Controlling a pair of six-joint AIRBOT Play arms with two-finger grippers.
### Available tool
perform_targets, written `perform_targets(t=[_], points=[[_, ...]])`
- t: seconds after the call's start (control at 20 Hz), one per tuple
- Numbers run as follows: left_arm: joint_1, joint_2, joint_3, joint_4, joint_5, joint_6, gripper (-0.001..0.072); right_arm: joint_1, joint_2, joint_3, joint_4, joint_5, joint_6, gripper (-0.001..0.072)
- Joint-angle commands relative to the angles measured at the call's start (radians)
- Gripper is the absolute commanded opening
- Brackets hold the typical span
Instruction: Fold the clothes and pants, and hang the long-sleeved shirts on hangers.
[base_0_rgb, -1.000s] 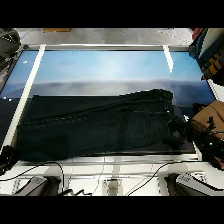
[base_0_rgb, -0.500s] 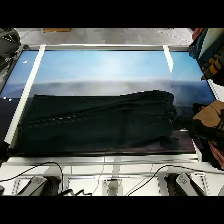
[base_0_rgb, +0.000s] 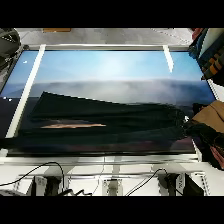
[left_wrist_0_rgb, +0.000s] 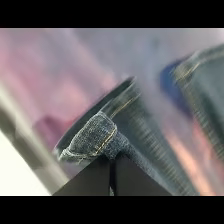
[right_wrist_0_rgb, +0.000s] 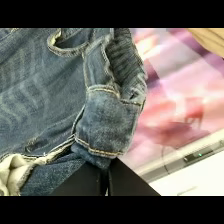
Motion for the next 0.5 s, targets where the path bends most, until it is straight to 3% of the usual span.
perform_targets(t=[0.0,0.15,0.25,0.45], points=[[-0.116,0.020,0.060,-0.070,0.159,0.002,0.0025,0.044,0.025,0.005,-0.055,-0.003,0.086,0.0029],[-0.346,-0.012,0.155,-0.070,0.370,-0.003,0.0022,0.069,0.017,0.005,0.027,-0.169,0.157,0.0029],[-0.478,-0.086,0.200,-0.069,0.472,-0.055,0.0022,0.097,-0.026,0.005,0.072,-0.299,0.192,0.0029],[-0.694,-0.305,0.234,-0.071,0.639,-0.133,0.0023,0.184,-0.230,0.005,0.143,-0.516,0.240,0.0029]])
